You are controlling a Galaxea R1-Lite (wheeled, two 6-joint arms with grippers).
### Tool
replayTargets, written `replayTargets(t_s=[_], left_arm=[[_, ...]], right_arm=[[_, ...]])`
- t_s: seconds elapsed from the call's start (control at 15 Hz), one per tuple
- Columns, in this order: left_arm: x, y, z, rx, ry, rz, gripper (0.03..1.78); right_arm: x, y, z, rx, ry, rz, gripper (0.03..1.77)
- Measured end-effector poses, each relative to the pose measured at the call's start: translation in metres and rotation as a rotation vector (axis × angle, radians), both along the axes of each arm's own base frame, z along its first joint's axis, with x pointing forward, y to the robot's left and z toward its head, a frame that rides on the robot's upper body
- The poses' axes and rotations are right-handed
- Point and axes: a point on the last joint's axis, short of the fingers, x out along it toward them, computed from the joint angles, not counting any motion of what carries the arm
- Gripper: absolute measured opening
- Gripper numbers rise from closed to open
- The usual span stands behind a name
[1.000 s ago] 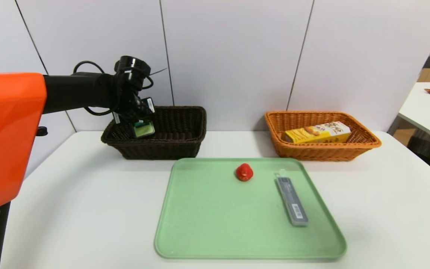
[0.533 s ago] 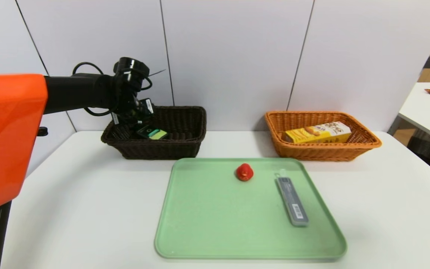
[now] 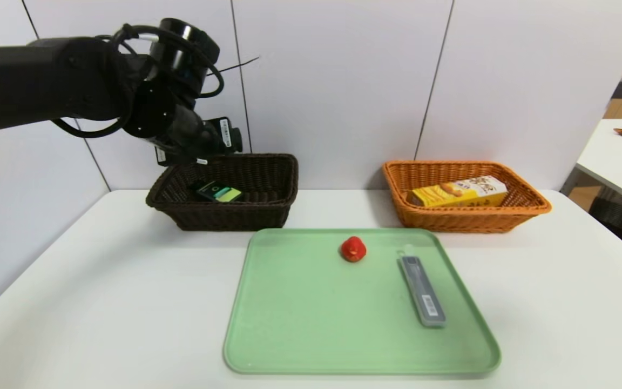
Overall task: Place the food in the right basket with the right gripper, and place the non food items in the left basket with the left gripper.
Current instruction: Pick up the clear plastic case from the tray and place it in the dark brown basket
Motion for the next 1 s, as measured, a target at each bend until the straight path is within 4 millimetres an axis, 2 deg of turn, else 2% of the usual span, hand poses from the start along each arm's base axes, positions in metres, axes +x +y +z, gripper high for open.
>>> replayTargets(t_s=[0.13,0.33,0.47,0.6,0.73,1.0], left_arm=[[-0.038,-0.019,0.003,0.016,0.028,-0.101,1.64],[-0.079,-0.027,-0.017,0.091,0.092,-0.225,1.66],[-0.098,-0.02,-0.026,0.154,0.063,-0.329,1.67],[-0.108,-0.004,-0.022,0.228,-0.044,-0.431,1.67],[-0.115,0.012,-0.017,0.277,-0.105,-0.459,1.68],[-0.133,0.029,-0.024,0.283,-0.087,-0.446,1.69]], right_arm=[[0.015,0.006,0.002,0.034,0.007,-0.015,1.7],[0.043,0.028,0.004,0.114,0.046,-0.027,1.7],[0.061,0.048,0.002,0.163,0.109,-0.039,1.7],[0.082,0.07,-0.007,0.167,0.196,-0.05,1.7],[0.101,0.091,-0.024,0.135,0.281,-0.042,1.7],[0.126,0.125,-0.066,0.11,0.458,-0.094,1.7]])
